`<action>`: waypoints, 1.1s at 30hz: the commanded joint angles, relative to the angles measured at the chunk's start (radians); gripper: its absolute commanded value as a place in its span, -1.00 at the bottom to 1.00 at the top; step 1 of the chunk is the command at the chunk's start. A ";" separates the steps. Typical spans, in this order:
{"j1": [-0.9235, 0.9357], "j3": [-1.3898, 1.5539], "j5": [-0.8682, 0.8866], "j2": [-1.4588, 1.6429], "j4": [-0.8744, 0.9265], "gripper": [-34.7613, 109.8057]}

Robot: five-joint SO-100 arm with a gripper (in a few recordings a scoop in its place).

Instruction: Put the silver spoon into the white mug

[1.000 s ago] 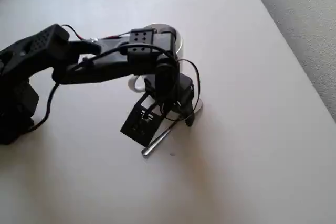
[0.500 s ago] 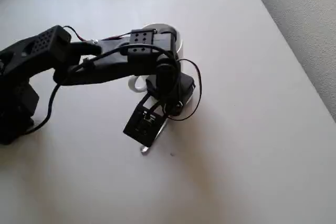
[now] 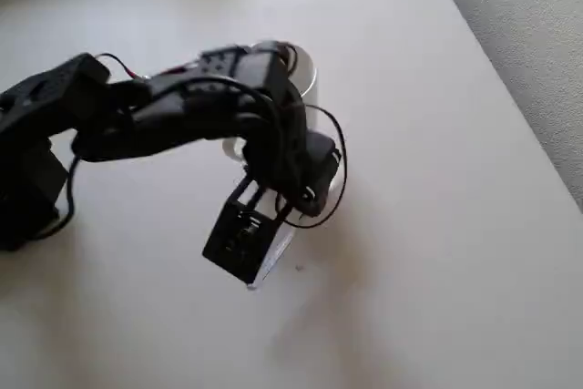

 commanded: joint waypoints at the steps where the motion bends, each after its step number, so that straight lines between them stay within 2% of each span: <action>1: 0.020 -0.067 -0.020 0.212 0.008 -0.55; 9: -0.020 -0.009 -0.049 0.440 0.015 -0.55; 19: -0.268 0.362 -0.028 0.750 0.015 -0.55; 28: -0.365 0.584 -0.005 0.749 0.011 -0.55; 33: -0.377 0.612 -0.003 0.693 0.005 -0.55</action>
